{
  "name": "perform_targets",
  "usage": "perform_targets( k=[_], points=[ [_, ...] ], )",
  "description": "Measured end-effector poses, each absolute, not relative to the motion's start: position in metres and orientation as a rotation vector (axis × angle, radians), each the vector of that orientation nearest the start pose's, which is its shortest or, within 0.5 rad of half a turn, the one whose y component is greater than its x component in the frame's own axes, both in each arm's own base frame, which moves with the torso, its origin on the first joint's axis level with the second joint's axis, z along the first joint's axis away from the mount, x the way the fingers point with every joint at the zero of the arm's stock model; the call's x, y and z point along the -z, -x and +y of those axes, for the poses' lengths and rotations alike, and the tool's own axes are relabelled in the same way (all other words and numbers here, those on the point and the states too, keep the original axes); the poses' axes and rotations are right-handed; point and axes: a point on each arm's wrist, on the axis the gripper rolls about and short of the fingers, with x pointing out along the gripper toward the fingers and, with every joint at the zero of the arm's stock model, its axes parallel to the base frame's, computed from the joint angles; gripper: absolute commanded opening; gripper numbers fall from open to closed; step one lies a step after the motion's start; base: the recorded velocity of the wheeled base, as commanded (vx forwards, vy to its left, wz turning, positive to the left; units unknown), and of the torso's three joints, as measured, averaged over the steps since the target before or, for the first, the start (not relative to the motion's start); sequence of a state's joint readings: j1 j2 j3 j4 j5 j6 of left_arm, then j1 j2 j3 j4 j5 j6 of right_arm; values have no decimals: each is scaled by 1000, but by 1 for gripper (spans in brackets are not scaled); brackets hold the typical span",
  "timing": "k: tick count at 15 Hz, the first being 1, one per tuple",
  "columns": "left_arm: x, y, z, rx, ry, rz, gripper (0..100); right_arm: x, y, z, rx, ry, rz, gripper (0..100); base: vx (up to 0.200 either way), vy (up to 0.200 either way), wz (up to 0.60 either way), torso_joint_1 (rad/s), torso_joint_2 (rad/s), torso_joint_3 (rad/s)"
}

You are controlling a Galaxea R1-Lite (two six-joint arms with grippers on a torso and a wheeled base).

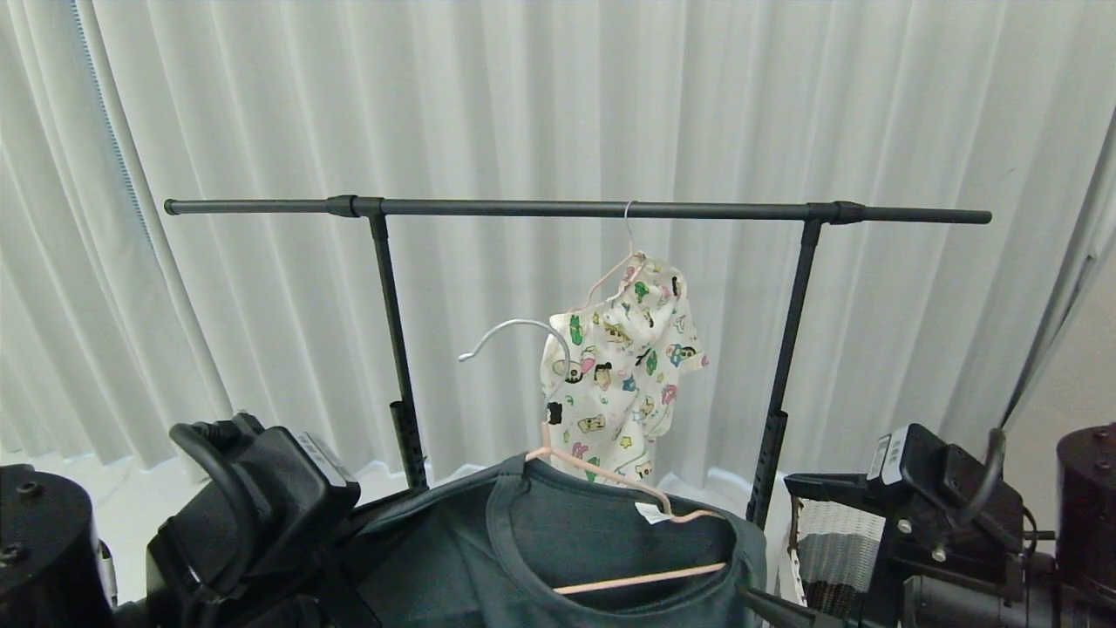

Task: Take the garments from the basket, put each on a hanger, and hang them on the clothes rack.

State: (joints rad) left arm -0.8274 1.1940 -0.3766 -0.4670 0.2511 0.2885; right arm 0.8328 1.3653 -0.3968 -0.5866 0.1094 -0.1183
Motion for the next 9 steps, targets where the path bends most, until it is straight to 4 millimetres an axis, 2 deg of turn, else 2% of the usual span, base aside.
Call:
perform_targets(
  k=[4, 9],
  points=[
    [-165, -102, -120, 702, -453, 176, 0, -185, -130, 170, -1178, 336, 296, 100, 0, 0, 0, 0, 0, 0],
    [-169, -92, -128, 775, -457, 127, 0, -189, -125, 190, -1360, 374, 358, 100, 0, 0, 0, 0, 0, 0]
  ],
)
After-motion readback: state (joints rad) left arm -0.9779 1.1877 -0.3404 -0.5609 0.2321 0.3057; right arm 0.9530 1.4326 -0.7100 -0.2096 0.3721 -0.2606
